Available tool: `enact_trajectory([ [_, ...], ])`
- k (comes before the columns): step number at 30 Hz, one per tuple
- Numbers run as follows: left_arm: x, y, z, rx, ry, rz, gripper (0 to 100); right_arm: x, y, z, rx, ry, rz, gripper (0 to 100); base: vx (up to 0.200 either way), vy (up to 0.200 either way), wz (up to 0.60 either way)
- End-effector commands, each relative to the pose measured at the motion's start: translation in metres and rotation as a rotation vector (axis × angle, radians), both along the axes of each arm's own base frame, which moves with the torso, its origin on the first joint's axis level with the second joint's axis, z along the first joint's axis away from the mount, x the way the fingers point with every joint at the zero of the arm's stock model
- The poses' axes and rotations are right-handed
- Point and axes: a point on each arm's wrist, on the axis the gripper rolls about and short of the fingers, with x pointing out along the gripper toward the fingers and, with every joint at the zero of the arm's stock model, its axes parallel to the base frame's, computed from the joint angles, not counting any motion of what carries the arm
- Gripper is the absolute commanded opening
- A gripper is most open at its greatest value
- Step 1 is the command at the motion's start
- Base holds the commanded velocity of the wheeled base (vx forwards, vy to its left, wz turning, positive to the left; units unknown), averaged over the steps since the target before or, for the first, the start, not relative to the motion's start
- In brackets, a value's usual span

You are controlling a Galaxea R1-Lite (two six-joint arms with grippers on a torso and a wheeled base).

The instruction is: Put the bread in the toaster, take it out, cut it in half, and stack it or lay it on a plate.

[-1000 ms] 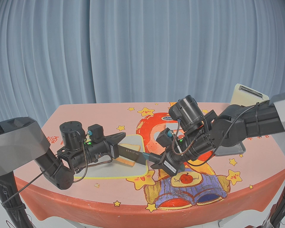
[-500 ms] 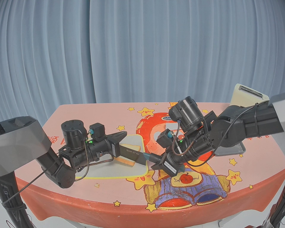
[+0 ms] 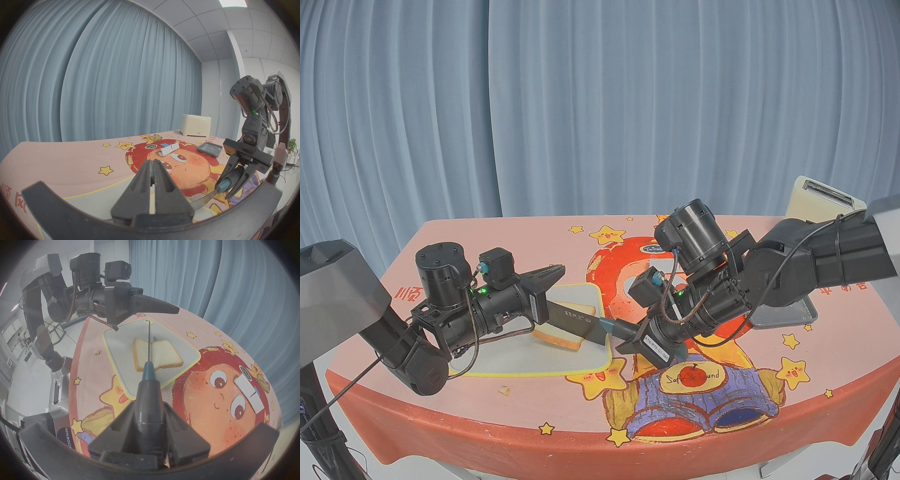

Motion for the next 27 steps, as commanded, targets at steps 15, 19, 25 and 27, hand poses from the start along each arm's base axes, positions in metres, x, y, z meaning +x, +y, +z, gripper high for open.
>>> enact_trajectory([
  [15,0.002,-0.007,-0.017,0.019,0.041,-0.013,0,0.002,0.002,0.001,0.042,0.046,-0.018,0,0.000,0.000,0.00],
  [19,0.002,-0.007,-0.019,0.023,0.049,-0.013,0,0.004,0.003,-0.003,0.036,0.050,-0.018,0,0.000,0.000,0.00],
  [25,0.005,-0.007,-0.031,0.032,0.072,-0.010,0,0.005,0.005,-0.007,0.030,0.055,-0.018,0,0.000,0.000,0.00],
  [27,0.007,-0.008,-0.035,0.029,0.069,-0.011,0,0.005,0.005,-0.007,0.030,0.055,-0.018,0,0.000,0.000,0.00],
])
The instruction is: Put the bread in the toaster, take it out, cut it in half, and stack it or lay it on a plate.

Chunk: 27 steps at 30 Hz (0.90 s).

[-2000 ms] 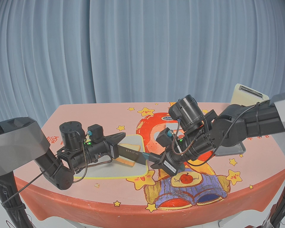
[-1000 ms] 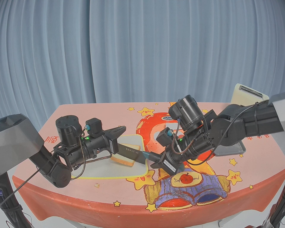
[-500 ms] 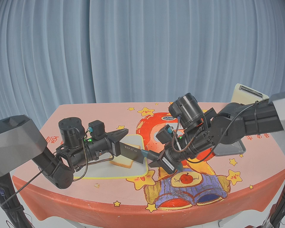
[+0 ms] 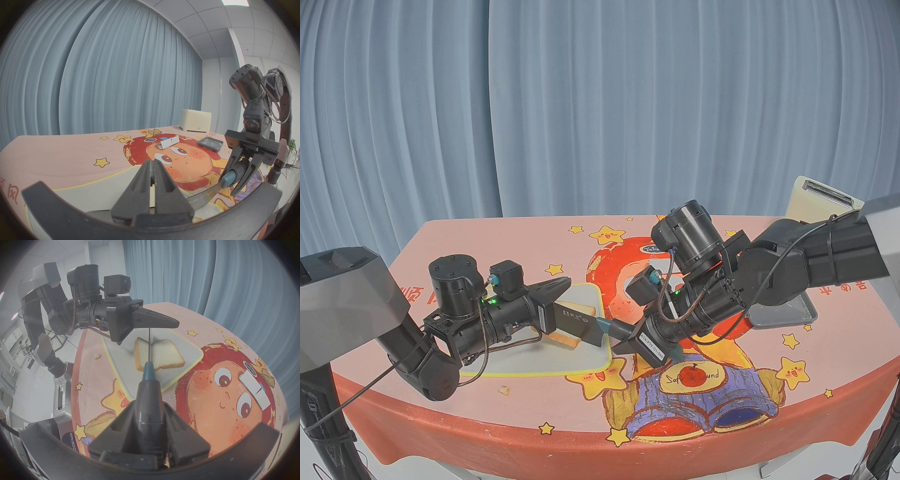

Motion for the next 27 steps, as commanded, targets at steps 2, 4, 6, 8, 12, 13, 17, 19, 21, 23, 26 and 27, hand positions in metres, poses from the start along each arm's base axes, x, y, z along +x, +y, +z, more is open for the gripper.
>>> enact_trajectory([
  [2,0.005,-0.002,-0.015,0.006,0.019,0.000,0,0.000,0.001,-0.003,-0.006,0.006,0.002,0,0.000,0.000,0.00],
  [4,0.006,-0.002,-0.014,0.003,0.012,0.000,0,0.000,0.001,-0.005,-0.012,0.011,0.001,0,0.000,0.000,0.00],
  [6,0.006,-0.002,-0.013,0.001,0.008,-0.002,0,-0.001,0.000,-0.007,-0.017,0.015,0.000,0,0.000,0.000,0.00],
  [8,0.005,-0.002,-0.012,0.000,0.006,-0.002,0,0.000,0.000,-0.009,-0.021,0.020,0.000,0,0.000,0.000,0.00],
  [12,0.005,0.000,-0.013,0.003,0.012,0.003,0,0.001,0.003,-0.004,-0.006,0.002,0.001,0,0.000,0.000,0.00],
  [13,0.005,0.000,-0.015,0.005,0.017,0.004,0,0.001,0.004,-0.002,-0.001,-0.004,0.004,0,0.000,0.000,0.00],
  [17,0.004,0.000,-0.016,0.006,0.020,0.004,0,0.002,0.008,0.005,0.017,-0.024,0.009,0,0.000,0.000,0.00],
  [19,0.004,0.000,-0.016,0.006,0.020,0.003,0,0.002,0.008,0.007,0.020,-0.027,0.009,0,0.000,0.000,0.00],
  [21,0.004,0.000,-0.016,0.006,0.020,0.003,0,0.002,0.008,0.005,0.015,-0.021,0.009,0,0.000,0.000,0.00],
  [23,0.004,-0.001,-0.015,0.004,0.016,0.003,0,0.001,0.006,0.002,0.006,-0.011,0.006,0,0.000,0.000,0.00],
  [26,0.005,0.000,-0.011,-0.001,0.005,0.001,0,0.002,0.003,-0.004,-0.007,0.001,0.001,0,0.000,0.000,0.00],
  [27,0.005,-0.001,-0.009,-0.003,-0.001,0.000,0,0.002,0.002,-0.005,-0.011,0.006,-0.001,0,0.000,0.000,0.00],
])
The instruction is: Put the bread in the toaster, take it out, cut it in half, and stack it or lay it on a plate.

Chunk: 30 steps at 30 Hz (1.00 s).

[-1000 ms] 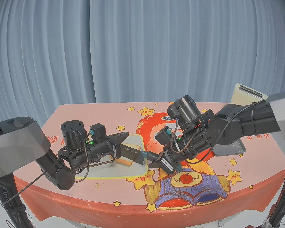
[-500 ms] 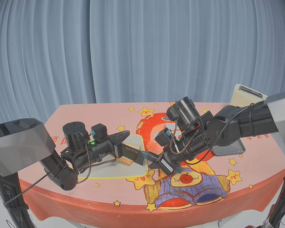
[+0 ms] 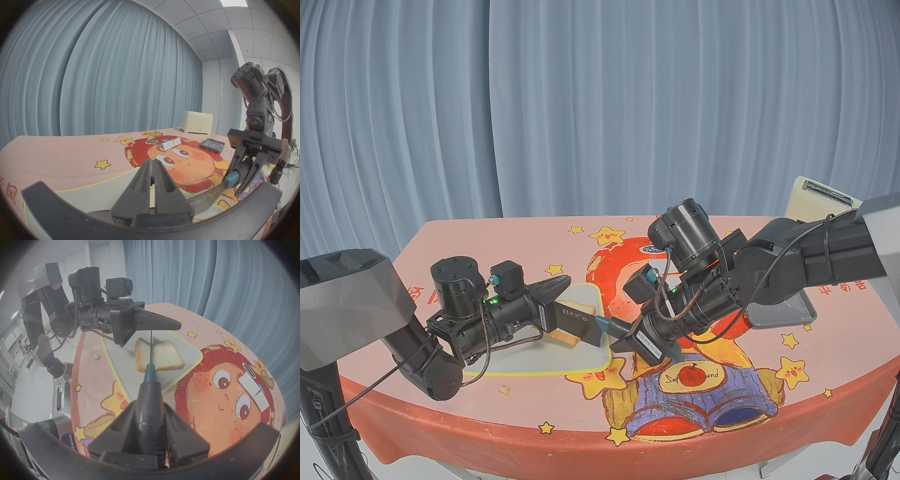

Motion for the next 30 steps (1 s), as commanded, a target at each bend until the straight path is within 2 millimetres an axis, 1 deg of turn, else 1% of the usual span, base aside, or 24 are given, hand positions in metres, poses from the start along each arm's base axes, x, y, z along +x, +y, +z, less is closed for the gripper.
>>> enact_trajectory([
  [1,0.001,-0.001,0.003,-0.006,-0.013,-0.004,0,0.000,-0.003,-0.007,-0.019,0.019,-0.006,0,0.000,0.000,0.00],
  [4,0.000,-0.001,0.009,-0.010,-0.022,-0.007,0,-0.001,-0.003,-0.009,-0.024,0.023,-0.005,0,0.000,0.000,0.00],
  [7,-0.002,-0.001,0.007,-0.007,-0.015,-0.007,0,0.000,-0.001,-0.005,-0.015,0.010,-0.003,0,0.000,0.000,0.00],
  [9,-0.002,0.002,0.004,-0.002,-0.004,0.004,0,0.001,0.003,0.003,0.005,-0.010,0.001,0,0.000,0.000,0.00],
  [12,-0.002,0.003,0.002,0.000,0.000,0.010,0,0.002,0.004,0.008,0.015,-0.024,0.002,0,0.000,0.000,0.00],
  [15,-0.002,0.003,0.002,0.000,0.002,0.010,0,-0.001,0.003,0.006,-0.015,0.009,0.004,0,0.000,0.000,0.00],
  [20,0.000,0.001,0.009,-0.010,-0.022,0.007,0,-0.004,0.001,-0.001,-0.036,0.032,0.005,0,0.000,0.000,0.00],
  [22,0.000,0.001,0.013,-0.015,-0.032,0.005,0,-0.003,0.000,-0.002,-0.037,0.033,0.004,0,0.000,0.000,0.00],
  [23,-0.002,0.001,0.021,-0.022,-0.049,0.002,0,-0.003,-0.001,-0.002,-0.038,0.035,0.001,0,0.000,0.000,0.00],
  [28,-0.004,0.000,0.018,-0.014,-0.030,0.001,0,-0.003,-0.001,-0.002,-0.040,0.035,0.000,0,0.000,0.000,0.00],
  [30,-0.004,0.002,0.015,-0.009,-0.019,0.005,0,-0.003,0.001,0.002,-0.031,0.023,0.004,0,0.000,0.000,0.00],
])
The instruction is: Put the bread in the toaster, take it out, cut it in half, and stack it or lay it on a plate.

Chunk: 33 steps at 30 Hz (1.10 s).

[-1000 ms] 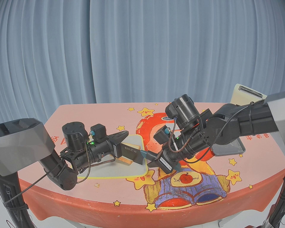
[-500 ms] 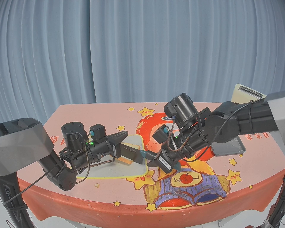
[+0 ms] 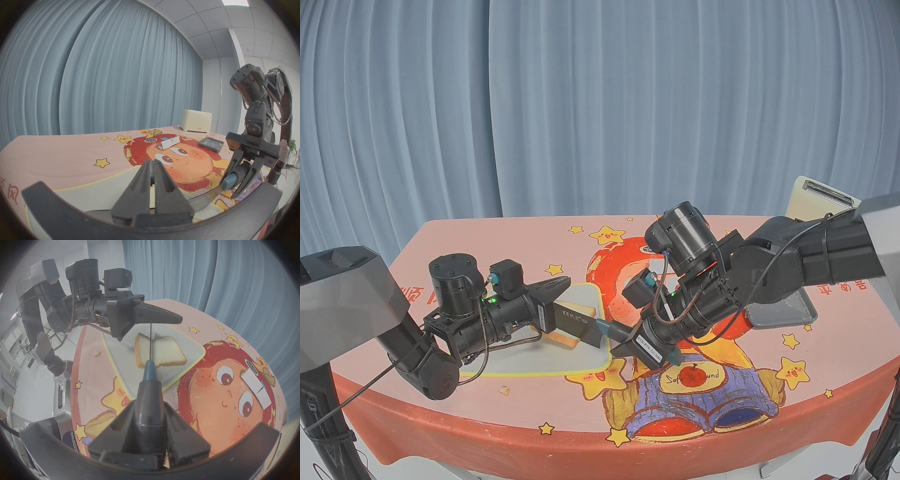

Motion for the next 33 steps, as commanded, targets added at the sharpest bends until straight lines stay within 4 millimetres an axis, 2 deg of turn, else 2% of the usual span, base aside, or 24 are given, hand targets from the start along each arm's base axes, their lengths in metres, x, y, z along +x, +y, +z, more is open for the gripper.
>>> enact_trajectory([
  [1,-0.001,0.002,0.002,-0.002,-0.006,0.005,0,0.001,0.001,0.005,0.012,-0.015,0.000,0,0.000,0.000,0.00],
  [5,0.001,0.003,-0.006,0.006,0.014,0.011,0,0.002,0.003,0.013,0.022,-0.026,0.002,0,0.000,0.000,0.00],
  [11,0.003,0.001,-0.005,0.003,0.007,0.008,0,-0.001,-0.001,-0.001,-0.017,0.017,0.000,0,0.000,0.000,0.00],
  [17,0.003,-0.001,0.003,-0.007,-0.018,0.002,0,-0.001,-0.003,-0.006,-0.029,0.031,-0.003,0,0.000,0.000,0.00],
  [23,0.001,0.003,-0.004,0.004,0.010,0.011,0,-0.001,0.001,0.006,-0.003,-0.001,0.004,0,0.000,0.000,0.00],
  [27,0.005,0.005,-0.017,0.017,0.037,0.020,0,0.002,0.005,0.013,0.014,-0.019,0.006,0,0.000,0.000,0.00],
  [33,0.006,0.005,-0.015,0.013,0.031,0.020,0,0.000,0.004,0.006,-0.003,0.001,0.006,0,0.000,0.000,0.00],
])
